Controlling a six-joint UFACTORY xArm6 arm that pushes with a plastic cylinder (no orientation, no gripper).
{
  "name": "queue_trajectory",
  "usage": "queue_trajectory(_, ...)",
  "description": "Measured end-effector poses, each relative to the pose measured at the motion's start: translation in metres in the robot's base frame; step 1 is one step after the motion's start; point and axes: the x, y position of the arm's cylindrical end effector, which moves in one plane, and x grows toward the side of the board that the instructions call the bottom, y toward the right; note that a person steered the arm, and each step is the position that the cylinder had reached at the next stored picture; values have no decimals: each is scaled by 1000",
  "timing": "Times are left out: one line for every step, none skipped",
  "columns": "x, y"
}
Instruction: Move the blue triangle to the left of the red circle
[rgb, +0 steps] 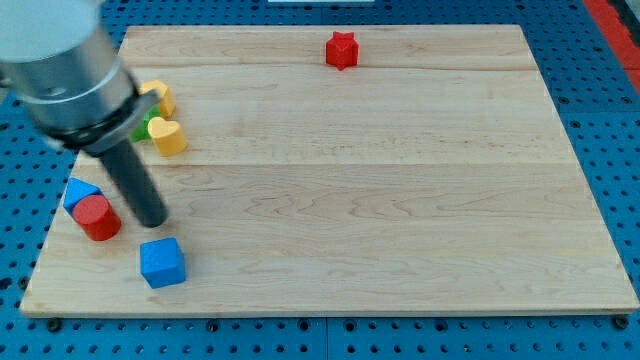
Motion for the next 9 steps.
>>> queue_trajectory(-22,27)
queue_trajectory(-65,-19)
queue_trajectory(-68,-82)
queue_trajectory(-45,-106)
queue_trajectory(-28,-102)
queue_trajectory(7,-75)
queue_trajectory(17,-73)
queue_trajectory(-15,-73)
queue_trajectory(-21,-70)
